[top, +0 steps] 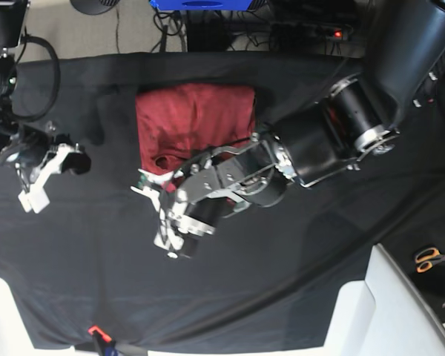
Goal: Fold the T-shirt properly
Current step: 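Drag the grasped fabric with the left gripper toward the shirt's hem end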
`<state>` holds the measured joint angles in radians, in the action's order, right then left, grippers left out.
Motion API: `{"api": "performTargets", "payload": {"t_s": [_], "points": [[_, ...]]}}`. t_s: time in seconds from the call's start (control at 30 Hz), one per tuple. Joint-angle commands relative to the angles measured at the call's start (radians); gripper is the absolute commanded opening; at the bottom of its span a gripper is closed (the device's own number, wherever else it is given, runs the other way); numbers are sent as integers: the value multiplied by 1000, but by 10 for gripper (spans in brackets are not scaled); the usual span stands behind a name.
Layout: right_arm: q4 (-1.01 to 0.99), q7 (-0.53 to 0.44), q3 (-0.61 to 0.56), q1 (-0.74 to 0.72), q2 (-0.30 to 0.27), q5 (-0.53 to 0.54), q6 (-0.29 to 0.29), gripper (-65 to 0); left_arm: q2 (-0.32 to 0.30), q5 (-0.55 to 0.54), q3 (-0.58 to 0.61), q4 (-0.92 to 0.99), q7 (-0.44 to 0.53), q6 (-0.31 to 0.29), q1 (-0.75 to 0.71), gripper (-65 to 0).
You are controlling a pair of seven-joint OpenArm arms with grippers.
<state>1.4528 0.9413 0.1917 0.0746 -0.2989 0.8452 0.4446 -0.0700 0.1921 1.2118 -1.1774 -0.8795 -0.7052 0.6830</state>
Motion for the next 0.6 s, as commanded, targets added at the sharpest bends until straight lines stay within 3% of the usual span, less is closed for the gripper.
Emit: {"api": "performTargets", "payload": {"t_s": [0.0, 0.17, 0.57], "points": [[16, -12, 2, -14, -15, 18, 6, -648, -3, 13, -10, -28, -10, 7, 34, -31], [16, -14, 2, -14, -15, 18, 4, -648, -34, 8, -10, -57, -14, 7, 28, -31], [16, -12, 2, -23, -15, 18, 4, -648, -21, -12, -13, 7, -37, 7, -19, -31]]}}
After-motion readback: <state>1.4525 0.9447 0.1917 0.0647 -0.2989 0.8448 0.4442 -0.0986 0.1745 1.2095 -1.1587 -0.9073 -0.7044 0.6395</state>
